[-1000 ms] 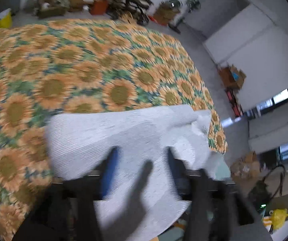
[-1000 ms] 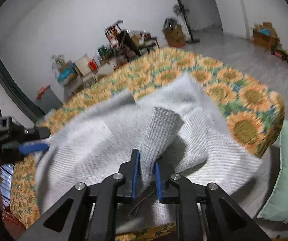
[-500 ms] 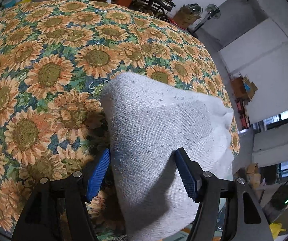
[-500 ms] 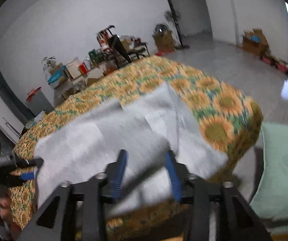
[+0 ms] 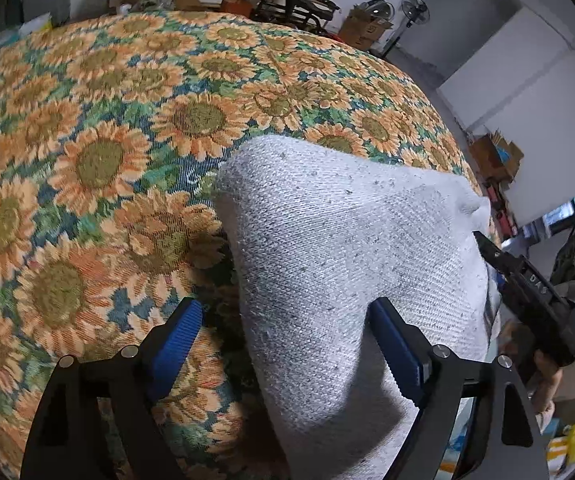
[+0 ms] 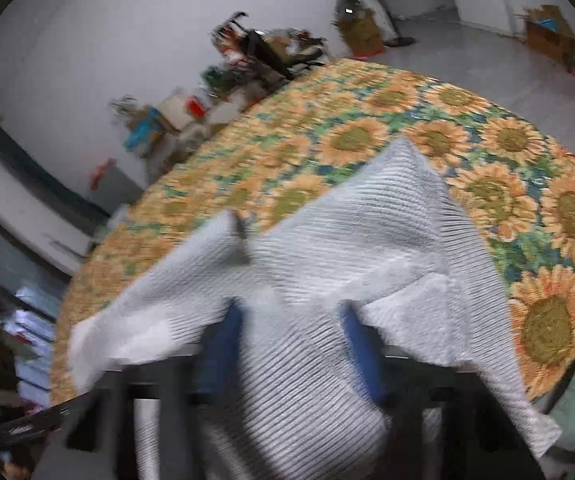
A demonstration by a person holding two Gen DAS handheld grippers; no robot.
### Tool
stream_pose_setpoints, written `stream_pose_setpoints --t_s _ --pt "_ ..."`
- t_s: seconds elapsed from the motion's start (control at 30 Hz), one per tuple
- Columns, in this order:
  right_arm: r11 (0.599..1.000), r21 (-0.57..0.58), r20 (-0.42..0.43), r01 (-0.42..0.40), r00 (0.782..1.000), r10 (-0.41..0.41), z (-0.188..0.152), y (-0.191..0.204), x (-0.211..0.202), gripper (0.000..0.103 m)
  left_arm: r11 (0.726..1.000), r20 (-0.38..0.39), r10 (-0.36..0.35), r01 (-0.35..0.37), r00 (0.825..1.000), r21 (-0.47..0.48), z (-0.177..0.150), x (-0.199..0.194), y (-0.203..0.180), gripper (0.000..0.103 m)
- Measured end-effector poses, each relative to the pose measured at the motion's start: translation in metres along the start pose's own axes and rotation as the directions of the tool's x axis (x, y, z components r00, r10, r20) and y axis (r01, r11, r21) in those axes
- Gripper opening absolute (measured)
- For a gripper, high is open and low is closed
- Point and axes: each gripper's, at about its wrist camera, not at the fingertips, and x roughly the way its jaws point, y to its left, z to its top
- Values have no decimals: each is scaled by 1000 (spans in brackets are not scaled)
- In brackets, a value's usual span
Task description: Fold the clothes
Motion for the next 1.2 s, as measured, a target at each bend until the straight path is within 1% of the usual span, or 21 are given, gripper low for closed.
stream_pose_setpoints --t_s 0.03,0.07,0.17,0.23,0.3,0.4,0.43,0.5,0.53,0.6,0.7,0.77,0.8,0.83,0.87,0.9,0.93,0.97,1.03,1.1,1.2 --pt "1000 2 5 -23 1000 23 -2 0 -5 25 1000 -2 11 -11 1000 7 0 -1 -1 86" --pt "999 4 10 -46 999 46 -5 0 -11 21 1000 -4 22 -22 1000 13 0 -1 -2 86" --pt "995 18 36 -99 994 98 -12 2 -33 17 999 -21 35 -34 999 14 -1 -5 -3 86" --pt "997 -8 77 -80 994 80 -21 4 -49 16 999 -25 45 -44 999 31 -3 -8 -7 83" --pt "1000 -2 55 -17 998 17 -27 0 -45 16 996 -22 61 -59 998 65 -6 -9 -13 80" --pt "997 4 23 74 997 -74 -35 -7 -39 16 990 -16 84 -81 996 116 -9 -11 -23 80" --pt "997 11 24 72 997 -72 -37 -8 -38 17 987 -14 91 -88 996 133 -11 -11 -26 80" --pt "998 8 48 61 997 -61 -37 -4 -44 28 981 -9 106 -103 994 167 -13 -12 -33 80" --pt "999 1 59 44 997 -44 -35 -2 -47 49 977 -6 114 -110 994 184 -14 -13 -36 80" --pt "1000 -13 80 10 997 -9 -31 1 -53 66 985 -28 85 -80 996 150 -13 -9 -29 81" --pt "997 -57 82 -50 995 55 -17 7 -48 73 995 -58 40 -35 997 94 -11 -3 -18 81" --pt "988 -78 30 -135 990 138 -5 7 -30 75 997 -68 20 -15 997 72 -10 -1 -14 81" --pt "982 -69 -23 -175 985 173 -3 4 -18 79 998 -68 15 -10 998 68 -11 0 -14 81" --pt "975 -59 -76 -214 975 209 -1 2 -5 82 998 -68 10 -6 998 65 -11 1 -14 82" --pt "967 -47 -122 -249 963 242 0 0 7 82 998 -72 3 2 997 57 -10 1 -13 82" --pt "963 -46 -123 -264 959 257 -1 0 10 83 999 -76 -5 9 997 49 -10 2 -11 84" --pt "960 -46 -124 -276 955 269 -3 0 13 81 999 -83 -15 18 996 37 -10 1 -9 84" --pt "962 -57 -120 -267 958 259 -5 3 9 75 999 -89 -25 28 996 24 -9 1 -8 84" --pt "967 -51 -98 -248 965 242 -10 4 1 36 999 -102 -46 46 994 -1 -9 0 -4 84" --pt "962 -9 -66 -271 960 270 -15 2 -13 18 998 -85 -63 63 994 -6 -8 -6 -5 83" --pt "954 -20 -9 -301 954 300 -26 12 -40 17 996 -34 -86 87 996 20 -6 -20 -12 83"
